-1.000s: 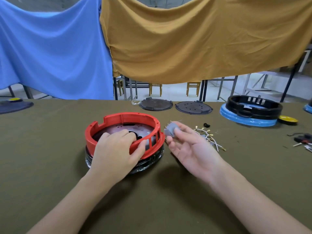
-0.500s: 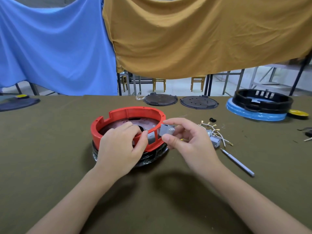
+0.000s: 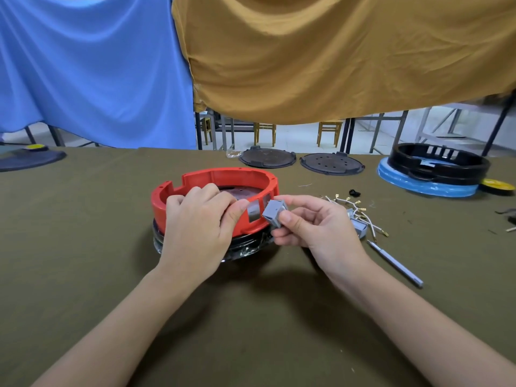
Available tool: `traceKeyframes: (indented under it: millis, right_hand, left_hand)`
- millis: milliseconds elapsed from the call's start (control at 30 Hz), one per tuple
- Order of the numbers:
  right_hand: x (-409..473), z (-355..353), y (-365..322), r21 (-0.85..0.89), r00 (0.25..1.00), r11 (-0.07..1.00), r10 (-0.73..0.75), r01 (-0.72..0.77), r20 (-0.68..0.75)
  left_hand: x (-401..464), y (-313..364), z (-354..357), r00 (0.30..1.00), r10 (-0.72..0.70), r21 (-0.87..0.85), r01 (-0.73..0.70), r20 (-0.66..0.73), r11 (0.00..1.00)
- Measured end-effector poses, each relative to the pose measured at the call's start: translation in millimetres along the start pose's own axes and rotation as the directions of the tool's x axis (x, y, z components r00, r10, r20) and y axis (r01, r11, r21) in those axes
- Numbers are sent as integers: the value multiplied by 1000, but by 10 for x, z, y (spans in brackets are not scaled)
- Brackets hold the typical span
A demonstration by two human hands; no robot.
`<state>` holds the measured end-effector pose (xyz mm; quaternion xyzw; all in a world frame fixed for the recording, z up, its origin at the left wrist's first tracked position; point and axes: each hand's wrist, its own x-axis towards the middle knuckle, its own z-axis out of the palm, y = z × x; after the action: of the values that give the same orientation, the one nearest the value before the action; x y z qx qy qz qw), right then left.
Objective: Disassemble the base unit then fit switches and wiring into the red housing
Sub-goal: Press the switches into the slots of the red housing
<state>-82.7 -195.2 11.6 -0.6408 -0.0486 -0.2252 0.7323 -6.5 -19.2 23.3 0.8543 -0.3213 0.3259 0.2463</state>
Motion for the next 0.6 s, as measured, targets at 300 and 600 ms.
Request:
traceKeyframes:
  millis: [300,600]
  right_hand:
    - [8,-8,36,-344,984,922,-162,177,75]
    - [24,33,63,-291,977,933,-211,214,42]
  left_hand:
    - [2,7,-11,999,35,-37,-35,15,999]
    - [-3,21,4,997,51,-22,-49,64,999]
